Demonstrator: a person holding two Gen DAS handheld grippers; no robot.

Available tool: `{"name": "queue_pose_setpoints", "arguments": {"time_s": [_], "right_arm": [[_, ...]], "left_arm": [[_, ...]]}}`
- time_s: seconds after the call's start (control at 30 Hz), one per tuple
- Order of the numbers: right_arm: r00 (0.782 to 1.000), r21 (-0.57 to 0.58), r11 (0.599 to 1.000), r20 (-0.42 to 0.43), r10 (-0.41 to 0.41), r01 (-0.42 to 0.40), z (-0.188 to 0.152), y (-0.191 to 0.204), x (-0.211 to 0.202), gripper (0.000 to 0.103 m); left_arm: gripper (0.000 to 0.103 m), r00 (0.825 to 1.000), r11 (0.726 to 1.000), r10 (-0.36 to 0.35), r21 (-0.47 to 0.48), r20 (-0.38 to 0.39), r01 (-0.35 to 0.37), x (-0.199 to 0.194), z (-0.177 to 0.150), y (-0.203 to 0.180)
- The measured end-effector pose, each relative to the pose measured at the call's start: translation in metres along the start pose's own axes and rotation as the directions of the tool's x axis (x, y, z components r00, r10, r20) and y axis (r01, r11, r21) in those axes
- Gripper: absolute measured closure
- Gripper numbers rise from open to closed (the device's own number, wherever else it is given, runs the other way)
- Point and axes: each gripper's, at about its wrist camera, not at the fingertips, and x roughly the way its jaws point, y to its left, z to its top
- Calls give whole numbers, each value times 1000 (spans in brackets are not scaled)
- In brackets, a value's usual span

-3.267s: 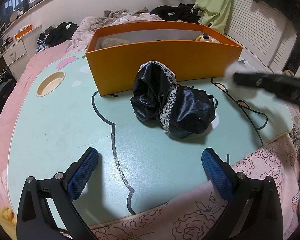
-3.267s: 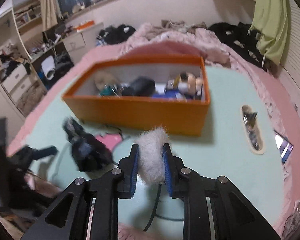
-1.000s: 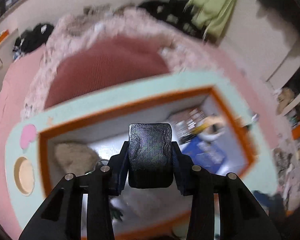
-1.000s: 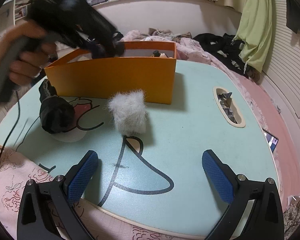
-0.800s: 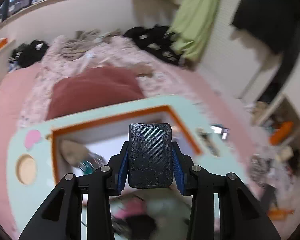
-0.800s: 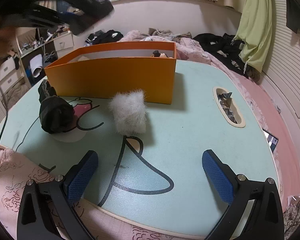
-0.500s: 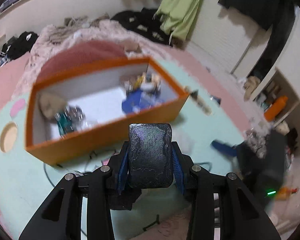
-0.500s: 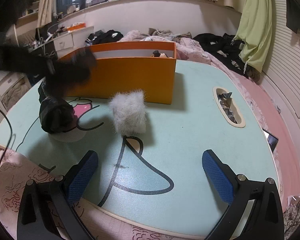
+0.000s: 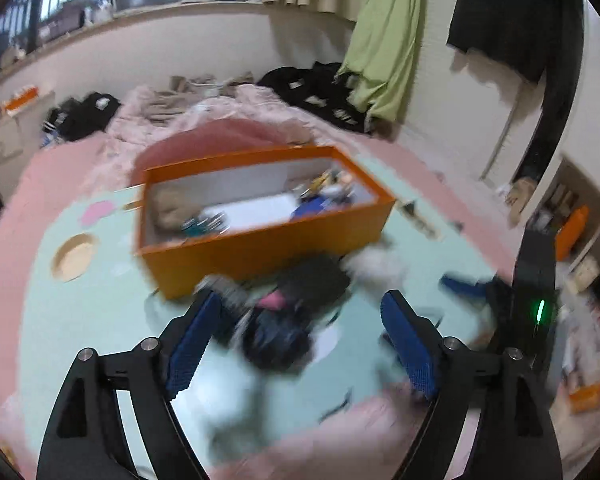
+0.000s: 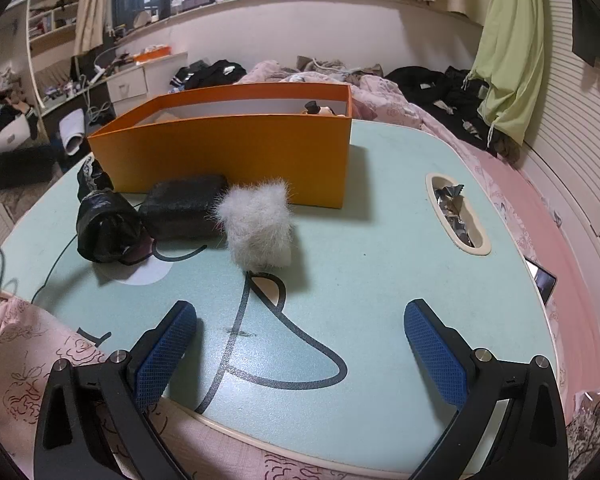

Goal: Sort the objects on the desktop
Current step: 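Lift the black case out and place it beside the bundle, open left gripper, then reach the right gripper into the box and grasp the white hatted figurine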

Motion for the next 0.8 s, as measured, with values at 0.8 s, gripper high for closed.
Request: {"name": "queue_pose_setpoints", "arguments": {"time_s": [0.8], "right_arm": [[1000, 12, 1000, 6, 7, -7, -4, -3, -3, 0]], "left_arm": [[0, 977, 993, 116, -9, -179, -120, 46, -59, 19]]}}
